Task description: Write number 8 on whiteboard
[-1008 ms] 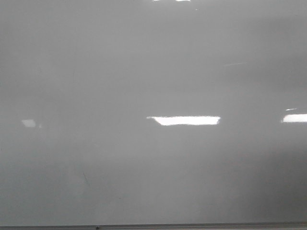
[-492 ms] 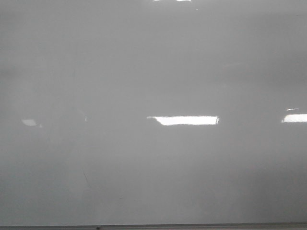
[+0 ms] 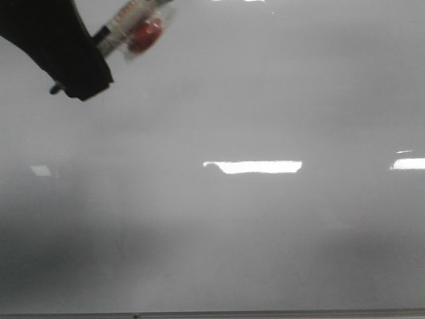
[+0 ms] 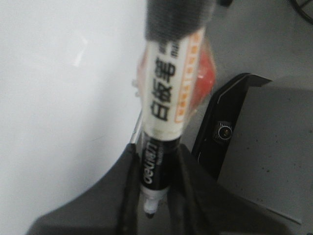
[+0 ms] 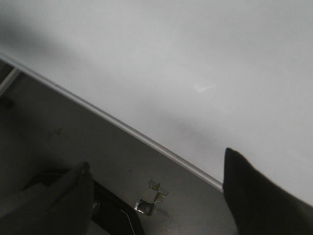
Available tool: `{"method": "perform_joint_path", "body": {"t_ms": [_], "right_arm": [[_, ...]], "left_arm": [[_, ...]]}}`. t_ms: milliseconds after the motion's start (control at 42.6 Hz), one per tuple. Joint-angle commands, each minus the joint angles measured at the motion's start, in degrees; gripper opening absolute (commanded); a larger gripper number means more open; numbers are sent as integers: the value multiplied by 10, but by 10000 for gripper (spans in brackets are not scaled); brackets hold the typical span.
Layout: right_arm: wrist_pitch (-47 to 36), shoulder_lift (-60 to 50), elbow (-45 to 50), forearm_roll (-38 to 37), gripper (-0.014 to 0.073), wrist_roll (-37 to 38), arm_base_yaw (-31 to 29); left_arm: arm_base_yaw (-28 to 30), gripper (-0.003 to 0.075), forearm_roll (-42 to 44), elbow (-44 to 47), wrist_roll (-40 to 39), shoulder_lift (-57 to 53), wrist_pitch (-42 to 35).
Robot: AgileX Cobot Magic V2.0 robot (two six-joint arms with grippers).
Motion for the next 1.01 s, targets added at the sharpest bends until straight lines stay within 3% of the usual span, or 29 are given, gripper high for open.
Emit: {"method": "perform_joint_path", "body": {"t_ms": [0, 117, 328, 422, 492, 727, 985], "right_arm": [[-6, 16, -28, 65, 569, -99, 42], [20, 45, -46, 87, 569, -176, 120], [6, 99, -85, 89, 568, -196, 244], [-15, 120, -98, 102, 484, -196, 275], [-24, 135, -102, 117, 425, -196, 285], [-40, 150, -103, 131, 388, -196, 288], [-26, 152, -103, 131, 155, -210, 288]], "left_arm": [[-48, -21, 0, -21, 13, -1, -13], [-103, -20, 10, -21, 14, 12, -13], [-138, -21, 10, -21, 14, 12, -15], [-138, -21, 10, -21, 14, 12, -15], [-138, -20, 9, -21, 14, 12, -15], [-138, -20, 9, -21, 14, 12, -16], [-138, -20, 9, -21, 14, 12, -29]]}}
